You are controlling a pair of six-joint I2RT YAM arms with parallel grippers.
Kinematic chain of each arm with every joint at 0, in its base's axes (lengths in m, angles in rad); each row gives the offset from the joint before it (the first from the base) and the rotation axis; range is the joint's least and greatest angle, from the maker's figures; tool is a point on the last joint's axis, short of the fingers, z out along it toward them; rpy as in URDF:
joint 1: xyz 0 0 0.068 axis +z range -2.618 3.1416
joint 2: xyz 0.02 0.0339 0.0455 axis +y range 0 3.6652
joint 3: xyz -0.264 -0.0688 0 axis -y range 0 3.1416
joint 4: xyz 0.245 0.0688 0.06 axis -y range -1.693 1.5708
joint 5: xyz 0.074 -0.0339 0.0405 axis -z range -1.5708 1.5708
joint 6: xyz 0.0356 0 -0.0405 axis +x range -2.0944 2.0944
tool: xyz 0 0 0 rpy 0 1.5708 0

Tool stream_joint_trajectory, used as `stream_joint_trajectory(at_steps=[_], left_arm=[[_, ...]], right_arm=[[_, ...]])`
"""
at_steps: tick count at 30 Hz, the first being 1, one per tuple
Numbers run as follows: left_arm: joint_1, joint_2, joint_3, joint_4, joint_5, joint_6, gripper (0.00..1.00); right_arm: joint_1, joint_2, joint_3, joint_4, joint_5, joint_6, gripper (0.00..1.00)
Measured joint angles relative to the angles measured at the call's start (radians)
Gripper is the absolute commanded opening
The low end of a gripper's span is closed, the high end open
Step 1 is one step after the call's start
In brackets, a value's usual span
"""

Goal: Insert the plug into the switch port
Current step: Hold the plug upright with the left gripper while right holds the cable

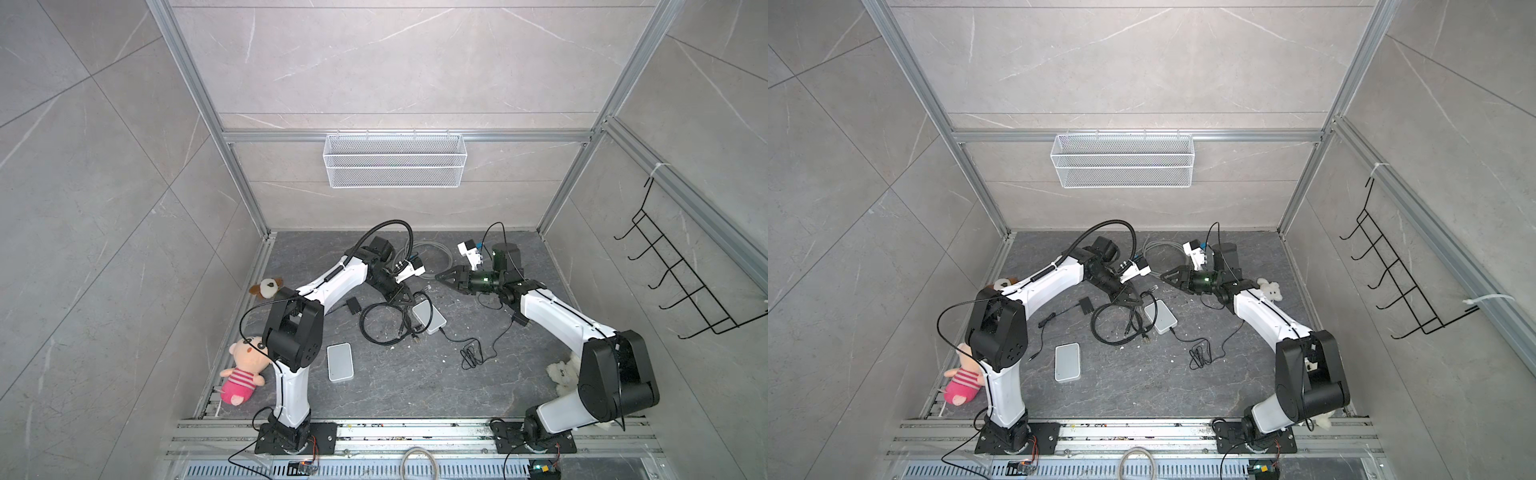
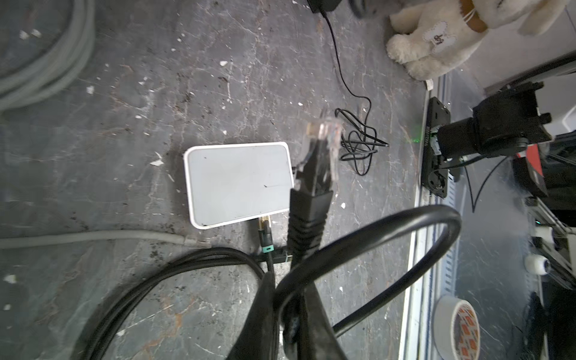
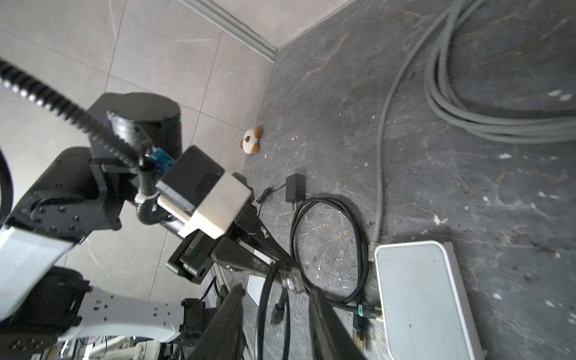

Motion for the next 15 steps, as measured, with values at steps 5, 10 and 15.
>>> stream_joint_trajectory(at_steps=[5,10,15], left_arm=[[0.000,0.000,0.000,-0.053,0.024,0.013,0.05],[0.000,0.000,0.000,-0.066,0.031,0.015,0.05],[0.000,0.000,0.000,-0.068,0.035,0.015,0.05]], right_arm=[[0.012,0.017,-0.013,0.040,-0.050,-0.050,0.38],[0.041,0.041,-0.011,0.002,-0.051,-0.109,0.38],[0.062,0.072,-0.011,-0.026,-0.035,-0.128,0.36]])
